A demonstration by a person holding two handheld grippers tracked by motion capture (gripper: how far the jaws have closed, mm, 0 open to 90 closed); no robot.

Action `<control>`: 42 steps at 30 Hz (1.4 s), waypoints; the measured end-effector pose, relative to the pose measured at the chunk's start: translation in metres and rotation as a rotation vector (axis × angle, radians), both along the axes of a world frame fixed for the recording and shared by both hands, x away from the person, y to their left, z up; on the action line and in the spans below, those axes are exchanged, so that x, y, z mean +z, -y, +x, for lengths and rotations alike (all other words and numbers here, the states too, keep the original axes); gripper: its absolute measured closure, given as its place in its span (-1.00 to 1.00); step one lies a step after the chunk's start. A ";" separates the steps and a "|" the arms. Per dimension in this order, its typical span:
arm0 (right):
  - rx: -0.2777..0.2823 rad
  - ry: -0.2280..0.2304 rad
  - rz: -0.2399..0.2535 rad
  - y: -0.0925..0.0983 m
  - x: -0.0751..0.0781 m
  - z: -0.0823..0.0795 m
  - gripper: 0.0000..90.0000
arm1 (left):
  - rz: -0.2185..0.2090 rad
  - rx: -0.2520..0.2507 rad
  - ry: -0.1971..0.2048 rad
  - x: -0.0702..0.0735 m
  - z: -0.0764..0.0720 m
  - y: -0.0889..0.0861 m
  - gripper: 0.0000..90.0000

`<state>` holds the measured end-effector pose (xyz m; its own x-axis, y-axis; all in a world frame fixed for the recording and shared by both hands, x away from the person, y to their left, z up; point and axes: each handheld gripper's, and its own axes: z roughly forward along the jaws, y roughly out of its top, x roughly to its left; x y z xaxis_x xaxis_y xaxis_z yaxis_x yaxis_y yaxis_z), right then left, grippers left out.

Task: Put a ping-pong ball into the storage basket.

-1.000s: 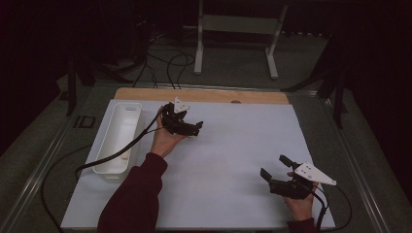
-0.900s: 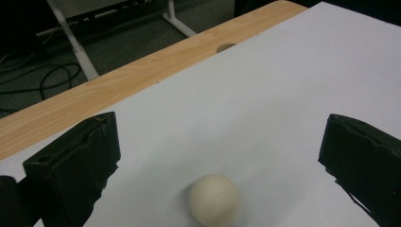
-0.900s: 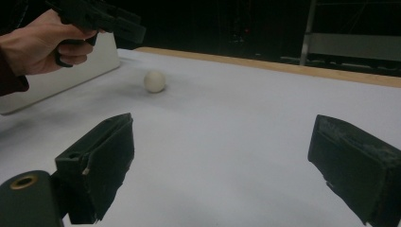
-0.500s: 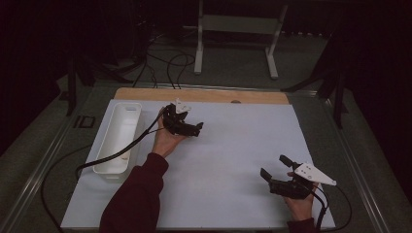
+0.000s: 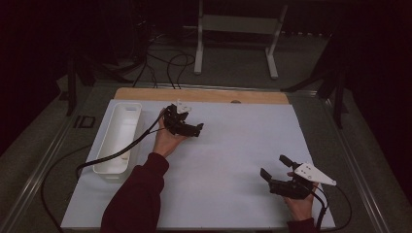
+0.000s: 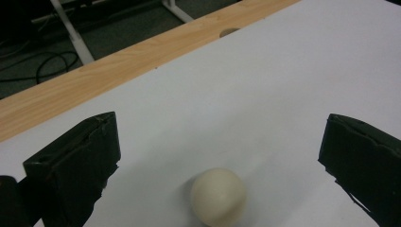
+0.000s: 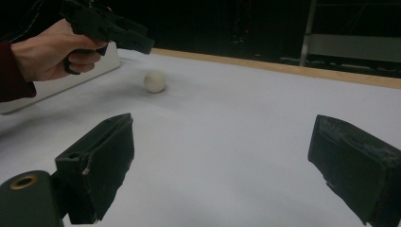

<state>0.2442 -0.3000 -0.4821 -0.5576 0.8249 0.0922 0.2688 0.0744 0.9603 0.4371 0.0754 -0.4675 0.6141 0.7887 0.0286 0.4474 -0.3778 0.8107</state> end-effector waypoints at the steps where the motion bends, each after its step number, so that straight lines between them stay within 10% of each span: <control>1: 0.000 -0.001 0.001 0.000 0.000 0.000 -0.83 | -0.002 0.001 -0.005 -0.001 0.000 0.000 -1.00; 42: -0.002 -0.001 0.000 0.000 0.000 0.000 -0.83 | 0.022 0.000 -0.061 -0.020 0.008 0.004 -0.99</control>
<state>0.2443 -0.3002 -0.4820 -0.5561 0.8259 0.0929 0.2695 0.0735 0.9602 0.4451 0.0716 -0.4876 0.6153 0.7882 0.0084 0.4958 -0.3953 0.7733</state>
